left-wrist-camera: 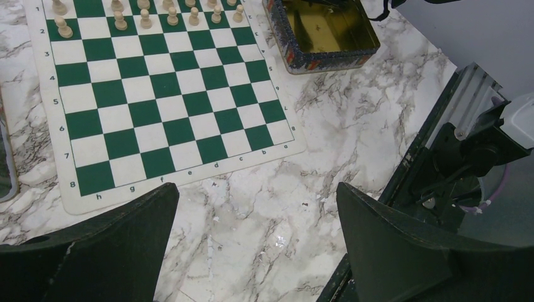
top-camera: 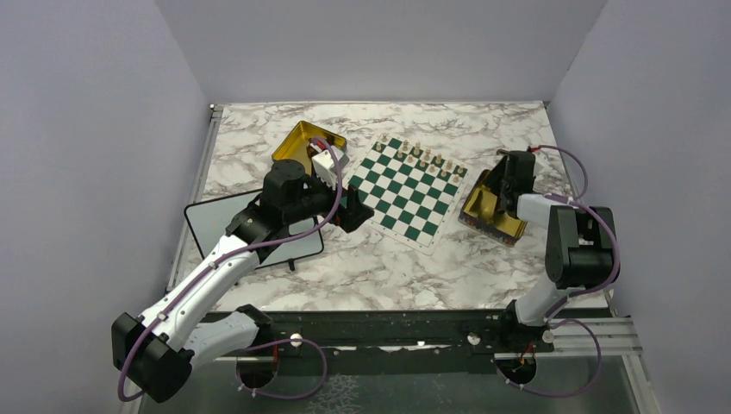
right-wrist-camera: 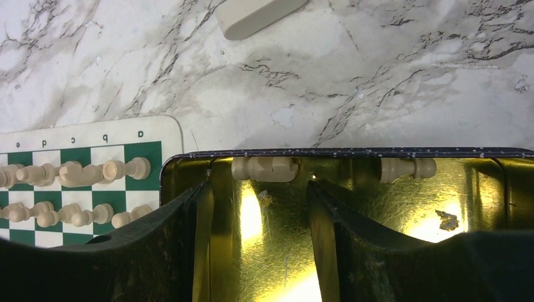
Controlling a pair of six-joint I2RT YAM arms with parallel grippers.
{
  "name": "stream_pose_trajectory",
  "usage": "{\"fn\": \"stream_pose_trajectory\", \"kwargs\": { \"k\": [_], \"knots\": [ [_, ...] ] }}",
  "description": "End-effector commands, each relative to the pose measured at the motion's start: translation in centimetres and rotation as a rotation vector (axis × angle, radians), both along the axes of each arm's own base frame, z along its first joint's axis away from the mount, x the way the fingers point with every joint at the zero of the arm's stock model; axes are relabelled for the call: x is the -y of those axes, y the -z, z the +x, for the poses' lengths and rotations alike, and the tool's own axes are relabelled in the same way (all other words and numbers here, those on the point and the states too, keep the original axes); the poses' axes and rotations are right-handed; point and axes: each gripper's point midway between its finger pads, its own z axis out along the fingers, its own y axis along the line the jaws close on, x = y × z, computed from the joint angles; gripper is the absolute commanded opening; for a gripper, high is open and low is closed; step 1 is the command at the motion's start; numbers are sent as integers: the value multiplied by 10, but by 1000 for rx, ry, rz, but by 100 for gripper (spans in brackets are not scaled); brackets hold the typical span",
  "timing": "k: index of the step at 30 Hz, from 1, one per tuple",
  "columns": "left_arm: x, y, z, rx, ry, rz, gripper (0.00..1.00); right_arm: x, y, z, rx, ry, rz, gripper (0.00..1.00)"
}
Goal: Set up the chess pieces on the board
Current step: Pick up the chess piece from the storage box.
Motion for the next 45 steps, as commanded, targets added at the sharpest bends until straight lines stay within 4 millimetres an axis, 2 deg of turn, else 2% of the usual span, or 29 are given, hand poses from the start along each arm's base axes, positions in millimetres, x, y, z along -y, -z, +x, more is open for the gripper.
{"fn": "stream_pose_trajectory", "kwargs": {
  "k": [1, 13, 17, 21, 28, 34, 39, 45],
  "knots": [
    [0, -10, -1, 30, 9, -30, 96, 3, -1, 4, -37, 8, -65, 59],
    [1, -10, -2, 29, 12, -33, 96, 3, 1, 7, -76, 21, -103, 61],
    [1, -11, -2, 31, 13, -35, 96, 4, 0, 5, -77, 31, -102, 56],
    [1, -10, -2, 28, 15, -35, 96, 3, -8, 4, -53, 32, -92, 53],
    [2, -11, -2, 27, 18, -39, 96, 18, -22, -8, -84, 65, -173, 53],
    [2, -11, -3, 26, 21, -41, 96, 36, -28, -21, -119, 93, -285, 47],
    [3, -11, -4, 26, 24, -42, 96, 44, -37, -22, -112, 103, -349, 45],
    [2, -12, -4, 28, 22, -42, 96, 49, -24, -25, -143, 113, -374, 45]
  ]
}}
